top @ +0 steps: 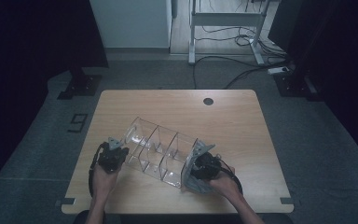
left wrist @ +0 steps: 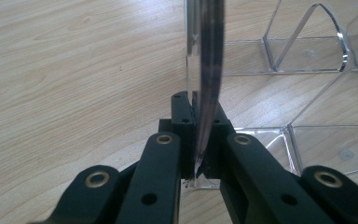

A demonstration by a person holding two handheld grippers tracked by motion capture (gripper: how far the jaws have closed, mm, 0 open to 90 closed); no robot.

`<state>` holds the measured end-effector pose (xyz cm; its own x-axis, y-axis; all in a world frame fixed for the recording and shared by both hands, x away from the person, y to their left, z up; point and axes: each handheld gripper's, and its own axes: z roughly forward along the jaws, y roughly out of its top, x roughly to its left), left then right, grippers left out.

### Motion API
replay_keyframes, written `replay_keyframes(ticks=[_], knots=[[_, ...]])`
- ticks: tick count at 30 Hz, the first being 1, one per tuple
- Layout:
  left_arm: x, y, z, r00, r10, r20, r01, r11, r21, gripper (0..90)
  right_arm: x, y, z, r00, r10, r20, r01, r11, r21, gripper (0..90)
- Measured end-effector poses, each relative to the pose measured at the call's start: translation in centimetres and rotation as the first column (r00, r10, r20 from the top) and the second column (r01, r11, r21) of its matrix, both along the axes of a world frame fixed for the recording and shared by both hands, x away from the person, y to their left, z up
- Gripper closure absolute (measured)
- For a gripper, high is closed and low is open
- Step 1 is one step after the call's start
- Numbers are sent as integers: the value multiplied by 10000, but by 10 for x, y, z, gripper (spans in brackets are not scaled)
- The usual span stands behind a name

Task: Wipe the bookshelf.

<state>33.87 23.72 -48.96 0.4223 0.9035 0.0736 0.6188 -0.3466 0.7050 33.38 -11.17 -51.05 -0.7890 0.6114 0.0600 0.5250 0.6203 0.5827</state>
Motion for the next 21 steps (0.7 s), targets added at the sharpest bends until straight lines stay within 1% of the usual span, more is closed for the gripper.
replay_keyframes(ticks=[2, 6, 11, 21], knots=[[0, 0, 0, 10000, 23, 11, -23, 10000, 0, 870, -3, 1, 0, 10000, 74, -41, -74, 10000, 59, 641], [0, -1, 0, 10000, 40, 9, -40, 10000, 27, 870, -12, 3, 1, 9990, 420, -162, -416, 9988, 257, 640], [0, -1, 0, 10000, 79, -12, -79, 10000, 38, 870, -23, 8, 2, 9976, 656, -239, -649, 9974, 304, 638], [0, -2, 0, 9999, 96, -31, -96, 9999, 93, 869, -40, 14, 4, 9928, 1154, -333, -1137, 9923, 498, 634]])
